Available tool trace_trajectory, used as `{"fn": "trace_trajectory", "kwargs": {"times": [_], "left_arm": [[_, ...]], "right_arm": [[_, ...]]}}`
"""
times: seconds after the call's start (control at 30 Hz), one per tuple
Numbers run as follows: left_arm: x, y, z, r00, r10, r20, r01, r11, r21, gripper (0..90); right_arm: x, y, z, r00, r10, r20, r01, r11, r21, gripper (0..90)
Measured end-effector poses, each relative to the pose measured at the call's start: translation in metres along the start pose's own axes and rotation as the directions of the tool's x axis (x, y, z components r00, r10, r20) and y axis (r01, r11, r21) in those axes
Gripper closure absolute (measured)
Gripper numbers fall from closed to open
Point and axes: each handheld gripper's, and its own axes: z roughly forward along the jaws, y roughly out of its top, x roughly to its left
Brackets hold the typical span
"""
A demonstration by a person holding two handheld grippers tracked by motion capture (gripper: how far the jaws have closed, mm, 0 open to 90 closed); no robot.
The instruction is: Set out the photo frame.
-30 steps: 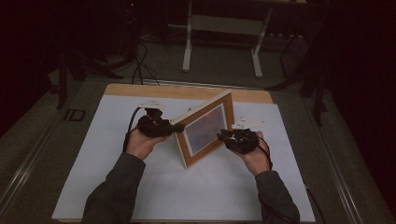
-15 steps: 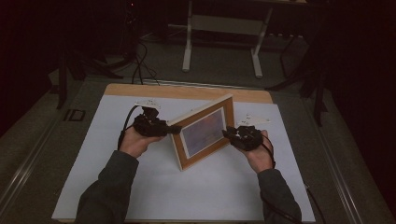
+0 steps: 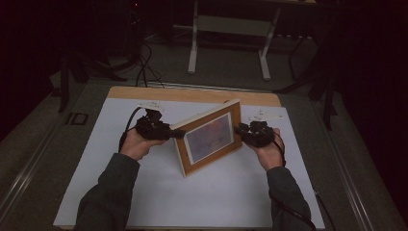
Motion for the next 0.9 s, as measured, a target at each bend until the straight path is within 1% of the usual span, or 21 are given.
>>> {"fn": "trace_trajectory", "kwargs": {"times": [0.1, 0.2, 0.27, 0.3, 0.37, 0.43, 0.47, 0.53, 0.63, 0.77, 0.87, 0.9], "left_arm": [[-0.001, 0.000, 0.000, 0.9998, 0.011, -0.014, -0.011, 0.9999, 0.002, 71.7], [-0.004, 0.000, 0.000, 0.9985, 0.030, -0.047, -0.030, 0.9996, 0.003, 71.0], [-0.006, 0.000, 0.000, 0.9963, 0.046, -0.072, -0.046, 0.9989, 0.006, 70.4], [-0.007, 0.001, -0.001, 0.9937, 0.062, -0.094, -0.061, 0.9981, 0.010, 70.0], [-0.007, 0.001, -0.002, 0.9901, 0.074, -0.119, -0.073, 0.9972, 0.010, 69.3], [-0.007, 0.000, -0.004, 0.9858, 0.080, -0.148, -0.080, 0.9967, 0.005, 68.6], [-0.006, 0.000, -0.005, 0.9848, 0.078, -0.155, -0.078, 0.9969, 0.003, 68.5], [-0.005, -0.001, -0.007, 0.9809, 0.081, -0.177, -0.083, 0.9966, -0.002, 68.1], [-0.003, -0.002, -0.010, 0.9775, 0.081, -0.195, -0.084, 0.9964, -0.008, 67.6], [-0.002, -0.003, -0.010, 0.9781, 0.074, -0.194, -0.078, 0.9968, -0.017, 67.1], [-0.003, -0.003, -0.010, 0.9765, 0.075, -0.202, -0.080, 0.9966, -0.017, 66.9], [-0.004, -0.003, -0.009, 0.9760, 0.075, -0.205, -0.080, 0.9966, -0.018, 67.0]], "right_arm": [[-0.003, 0.002, -0.001, 1.0000, -0.003, 0.005, 0.003, 1.000, 0.004, 67.1], [-0.007, 0.005, -0.002, 1.0000, 0.001, 0.008, -0.001, 1.000, 0.000, 64.1], [-0.010, 0.007, -0.002, 0.9999, 0.014, 0.005, -0.014, 1.000, -0.005, 61.9], [-0.011, 0.008, -0.002, 0.9999, 0.014, 0.006, -0.014, 1.000, -0.008, 60.4], [-0.013, 0.010, -0.001, 0.9997, 0.022, 0.006, -0.022, 1.000, -0.011, 57.3], [-0.016, 0.013, 0.000, 0.9994, 0.034, -0.008, -0.034, 0.999, -0.017, 54.7], [-0.017, 0.014, 0.001, 0.9992, 0.038, -0.012, -0.038, 0.999, -0.018, 53.5], [-0.017, 0.016, 0.003, 0.9991, 0.039, -0.015, -0.039, 0.999, -0.014, 51.7], [-0.017, 0.019, 0.007, 0.9993, 0.033, -0.019, -0.033, 0.999, -0.013, 49.2], [-0.018, 0.023, 0.012, 0.9988, 0.035, -0.035, -0.036, 0.999, -0.024, 45.1], [-0.022, 0.027, 0.014, 0.9962, 0.045, -0.074, -0.049, 0.998, -0.046, 42.3], [-0.023, 0.028, 0.015, 0.9960, 0.048, -0.076, -0.051, 0.997, -0.049, 41.8]]}}
